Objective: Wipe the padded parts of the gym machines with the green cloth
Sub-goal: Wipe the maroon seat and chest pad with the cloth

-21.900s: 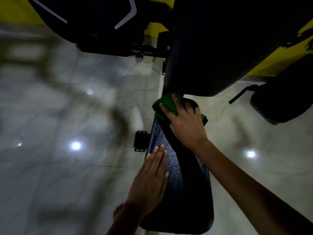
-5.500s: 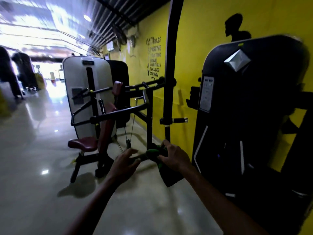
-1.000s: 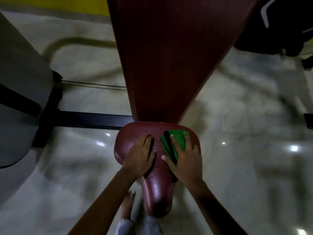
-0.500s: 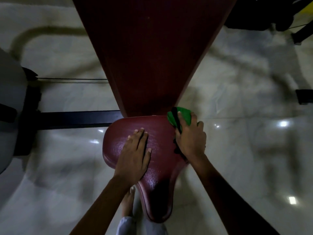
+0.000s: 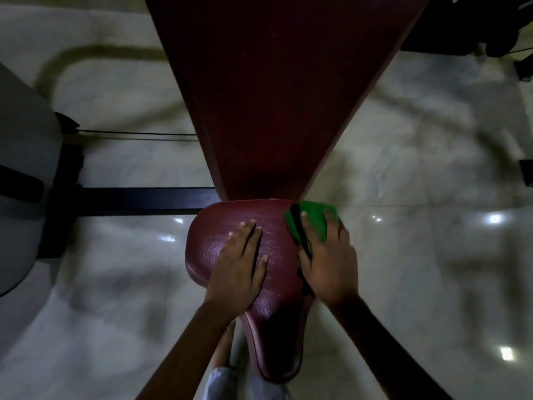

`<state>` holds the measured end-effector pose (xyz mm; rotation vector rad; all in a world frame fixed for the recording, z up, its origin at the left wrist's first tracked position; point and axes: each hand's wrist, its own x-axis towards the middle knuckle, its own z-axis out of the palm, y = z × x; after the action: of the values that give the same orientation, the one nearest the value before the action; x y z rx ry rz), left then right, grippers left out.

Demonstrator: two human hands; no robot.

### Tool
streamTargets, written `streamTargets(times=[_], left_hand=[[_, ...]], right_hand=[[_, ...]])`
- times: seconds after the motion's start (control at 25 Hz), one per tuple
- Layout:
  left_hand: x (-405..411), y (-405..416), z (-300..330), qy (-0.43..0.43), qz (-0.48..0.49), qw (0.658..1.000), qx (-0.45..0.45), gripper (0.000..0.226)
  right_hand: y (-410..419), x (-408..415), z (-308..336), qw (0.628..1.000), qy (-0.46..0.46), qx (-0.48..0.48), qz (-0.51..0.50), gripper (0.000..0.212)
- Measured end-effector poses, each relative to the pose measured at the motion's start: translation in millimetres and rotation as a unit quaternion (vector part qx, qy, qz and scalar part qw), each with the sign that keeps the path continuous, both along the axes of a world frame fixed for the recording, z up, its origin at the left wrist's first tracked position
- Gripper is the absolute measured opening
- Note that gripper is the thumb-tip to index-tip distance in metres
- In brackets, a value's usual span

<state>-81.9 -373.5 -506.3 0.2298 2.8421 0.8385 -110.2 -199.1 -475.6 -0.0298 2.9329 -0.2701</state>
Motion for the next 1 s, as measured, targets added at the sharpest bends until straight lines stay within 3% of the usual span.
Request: streamTargets(times=[0.12, 0.28, 0.48, 0.68, 0.84, 1.0], left_hand=[[0, -2, -3, 0.007, 0.0, 1.0, 0.0, 0.054], [0, -2, -5, 0.013, 0.009, 1.0, 0.01, 0.053], [5, -9, -2, -0.005, 0.027, 0.999, 0.017, 0.057], [8, -29, -3, -0.003, 0.042, 0.999, -0.009, 0.064], [10, -36, -4, -0.024, 0.075, 0.997, 0.002, 0.07], [11, -48, -7, -0.008, 0.085, 0.996, -0.022, 0.071]], right_hand=[[0, 18, 2, 0.995, 0.005, 0.015, 0.097, 0.06], [-19, -57, -5, 0.996, -0.04, 0.038, 0.066, 0.063], [-20, -19, -1, 0.985, -0.005, 0.012, 0.17, 0.068], [-35, -64, -8, 0.992, -0.03, 0.041, 0.119, 0.063], [-35, -4, 3, 0.983, -0.006, 0.037, 0.178, 0.066], [-55, -58, -1, 0.978, -0.031, 0.05, 0.198, 0.065]])
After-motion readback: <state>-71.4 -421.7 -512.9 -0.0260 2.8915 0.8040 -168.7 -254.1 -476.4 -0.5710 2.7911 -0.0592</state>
